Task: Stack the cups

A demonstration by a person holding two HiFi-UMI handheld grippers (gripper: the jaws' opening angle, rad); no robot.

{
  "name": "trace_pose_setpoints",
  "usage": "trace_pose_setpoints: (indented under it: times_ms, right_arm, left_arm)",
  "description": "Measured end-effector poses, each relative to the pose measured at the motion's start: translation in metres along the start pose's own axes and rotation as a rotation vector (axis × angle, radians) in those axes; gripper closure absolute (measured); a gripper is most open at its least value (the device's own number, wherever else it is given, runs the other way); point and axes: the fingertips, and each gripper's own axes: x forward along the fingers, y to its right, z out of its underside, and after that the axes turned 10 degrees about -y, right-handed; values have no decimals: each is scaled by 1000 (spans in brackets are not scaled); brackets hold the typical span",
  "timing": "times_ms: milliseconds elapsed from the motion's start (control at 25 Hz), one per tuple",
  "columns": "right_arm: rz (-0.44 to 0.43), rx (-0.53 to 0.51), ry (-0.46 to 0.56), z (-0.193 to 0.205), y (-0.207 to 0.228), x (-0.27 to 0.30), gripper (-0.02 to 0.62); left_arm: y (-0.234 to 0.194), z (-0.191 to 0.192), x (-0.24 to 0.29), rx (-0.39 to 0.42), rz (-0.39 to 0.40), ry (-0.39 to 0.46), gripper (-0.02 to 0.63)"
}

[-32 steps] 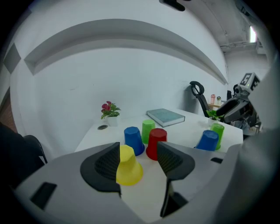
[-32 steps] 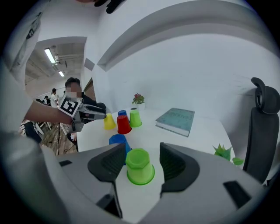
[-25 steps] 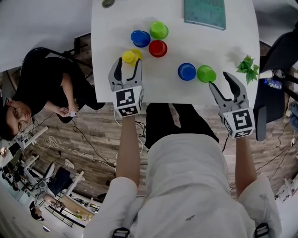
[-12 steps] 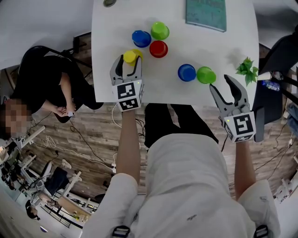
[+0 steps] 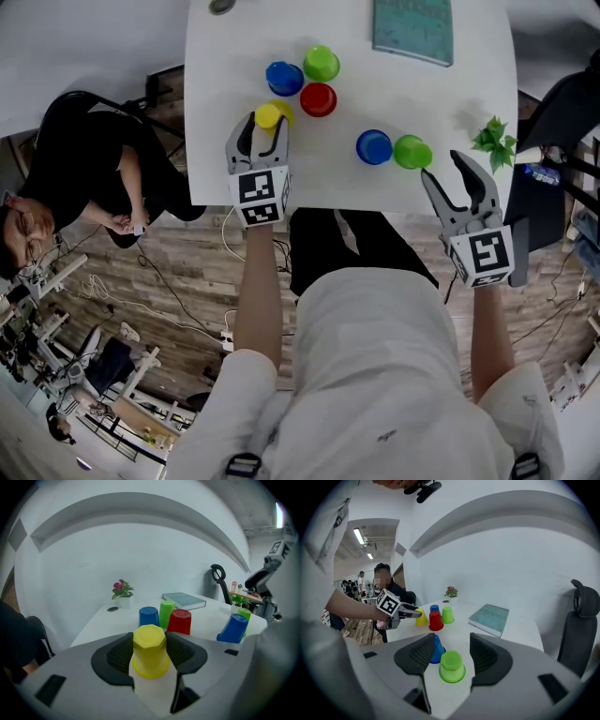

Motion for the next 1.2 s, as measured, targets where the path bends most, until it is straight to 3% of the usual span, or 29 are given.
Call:
trace_pose_setpoints:
  times_ms: [1200]
  right_arm:
    - [-3, -7, 33, -13, -13, 1, 367]
  left_arm:
    - [123, 7, -29, 194, 277, 31, 379]
